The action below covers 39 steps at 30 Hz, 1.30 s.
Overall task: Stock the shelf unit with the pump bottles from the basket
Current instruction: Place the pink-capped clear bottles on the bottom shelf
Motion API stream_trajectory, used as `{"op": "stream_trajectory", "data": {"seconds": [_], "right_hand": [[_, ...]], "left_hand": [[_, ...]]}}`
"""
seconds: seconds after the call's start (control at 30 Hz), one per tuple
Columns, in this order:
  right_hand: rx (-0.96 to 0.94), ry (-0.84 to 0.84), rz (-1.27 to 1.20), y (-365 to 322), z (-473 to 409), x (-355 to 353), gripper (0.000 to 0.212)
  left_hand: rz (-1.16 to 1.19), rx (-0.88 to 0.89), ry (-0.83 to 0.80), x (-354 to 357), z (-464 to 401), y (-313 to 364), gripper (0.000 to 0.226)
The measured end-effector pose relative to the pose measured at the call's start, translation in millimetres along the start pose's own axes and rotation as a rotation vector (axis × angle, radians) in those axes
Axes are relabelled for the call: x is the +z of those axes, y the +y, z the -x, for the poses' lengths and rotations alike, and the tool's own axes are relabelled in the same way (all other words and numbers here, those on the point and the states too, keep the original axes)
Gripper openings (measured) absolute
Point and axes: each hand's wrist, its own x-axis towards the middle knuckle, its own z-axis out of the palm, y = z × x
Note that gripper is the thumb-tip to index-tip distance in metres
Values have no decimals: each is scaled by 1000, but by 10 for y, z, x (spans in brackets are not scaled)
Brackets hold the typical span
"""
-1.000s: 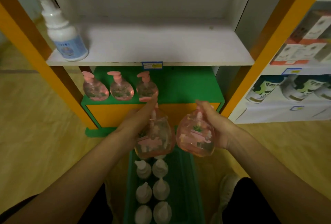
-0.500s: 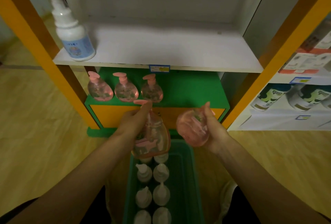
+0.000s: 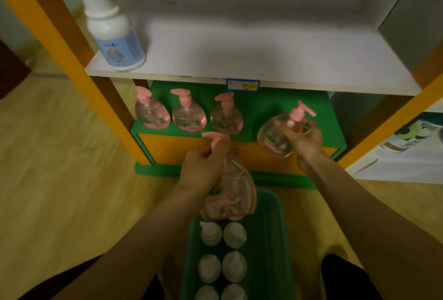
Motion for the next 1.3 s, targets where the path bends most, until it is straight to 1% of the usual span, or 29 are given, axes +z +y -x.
{"op": "stream_trajectory", "data": {"seconds": [0.17,0.37,0.47,0.8,0.87,0.97,1.0,1.07,1.17,1.23,1.3], "right_hand": [[-129,-39,23,87,-174,136,59],[-186,-100,37,146,-325,242,53],[-192,-99,47,148,-389,291,52],[-191,-106,101,198,-480,336,51],[-199,-118,147,199,-454,301,57],[-133,-122,141,164,-382,251,86],[-103,-103,149,150,-354,235,89],[-69,-18,200,138,-275,175,83],[-45,72,187,30,-62,37,61],[-55,38,176,-132,167,-80,50],[-81,-96,215,-301,504,-196,41]], "left_hand": [[-12,3,8,57,-40,-3,52],[-17,40,-9,104,-36,21,44],[-16,49,2,127,-28,27,40],[41,61,12,173,-11,88,39],[48,61,10,175,11,109,38],[48,59,-1,171,40,133,39],[49,68,-7,169,49,144,39],[51,87,-28,166,63,170,36],[79,71,-76,142,99,224,28],[101,55,-125,130,147,281,31],[128,41,-178,131,203,332,37]]}}
